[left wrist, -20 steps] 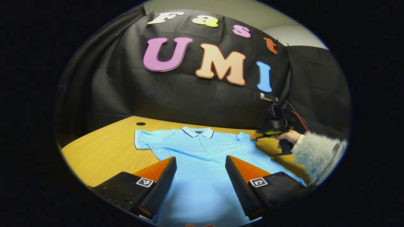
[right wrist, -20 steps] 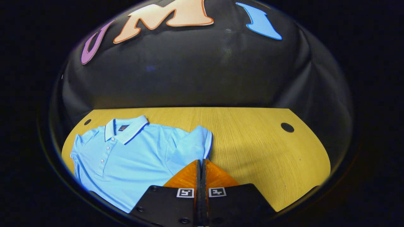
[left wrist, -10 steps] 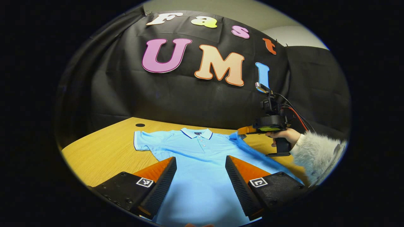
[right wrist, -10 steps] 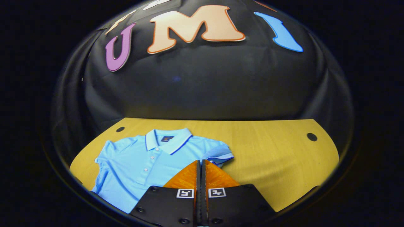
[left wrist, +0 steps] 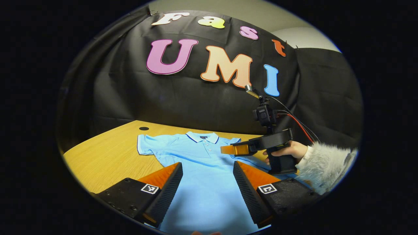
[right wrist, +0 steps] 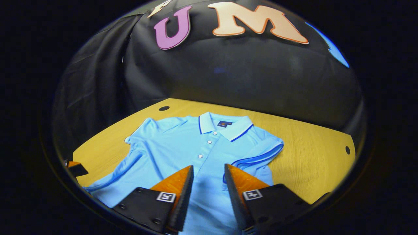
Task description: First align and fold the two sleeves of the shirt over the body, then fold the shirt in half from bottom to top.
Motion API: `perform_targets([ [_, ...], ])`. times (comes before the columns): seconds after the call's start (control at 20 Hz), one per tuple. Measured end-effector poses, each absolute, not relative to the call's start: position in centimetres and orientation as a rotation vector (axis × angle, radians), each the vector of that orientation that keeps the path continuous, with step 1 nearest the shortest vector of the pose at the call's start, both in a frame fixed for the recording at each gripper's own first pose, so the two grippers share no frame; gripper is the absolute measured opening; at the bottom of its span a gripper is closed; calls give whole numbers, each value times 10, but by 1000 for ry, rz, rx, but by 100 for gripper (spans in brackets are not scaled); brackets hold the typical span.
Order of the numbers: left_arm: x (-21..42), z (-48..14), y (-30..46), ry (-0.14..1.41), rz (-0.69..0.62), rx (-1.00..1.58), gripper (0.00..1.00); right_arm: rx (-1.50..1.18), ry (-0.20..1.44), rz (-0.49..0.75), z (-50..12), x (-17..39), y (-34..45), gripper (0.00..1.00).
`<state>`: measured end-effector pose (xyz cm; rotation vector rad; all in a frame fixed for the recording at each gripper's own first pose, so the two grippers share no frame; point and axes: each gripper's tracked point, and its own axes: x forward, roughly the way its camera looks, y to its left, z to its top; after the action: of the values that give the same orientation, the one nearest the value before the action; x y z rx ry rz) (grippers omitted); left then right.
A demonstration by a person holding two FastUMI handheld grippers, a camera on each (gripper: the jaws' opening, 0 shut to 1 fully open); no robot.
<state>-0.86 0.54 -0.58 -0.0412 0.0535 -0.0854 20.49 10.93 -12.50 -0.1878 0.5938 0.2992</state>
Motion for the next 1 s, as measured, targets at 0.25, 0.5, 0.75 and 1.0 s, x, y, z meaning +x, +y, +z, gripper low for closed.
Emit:
perform_targets([
  [0.25,-9,-4,8,49,-76,-31,94,-253,569,288,-111,173,111,100],
  [0.5,-10,-5,15,57,-80,-84,94,-211,493,273,-84,133,90,100],
  [0.75,-9,-3,42,65,-21,-22,94,-139,424,238,-66,87,55,100],
  [1.0,-1,2,63,73,14,-42,93,-74,379,189,-55,45,18,99],
])
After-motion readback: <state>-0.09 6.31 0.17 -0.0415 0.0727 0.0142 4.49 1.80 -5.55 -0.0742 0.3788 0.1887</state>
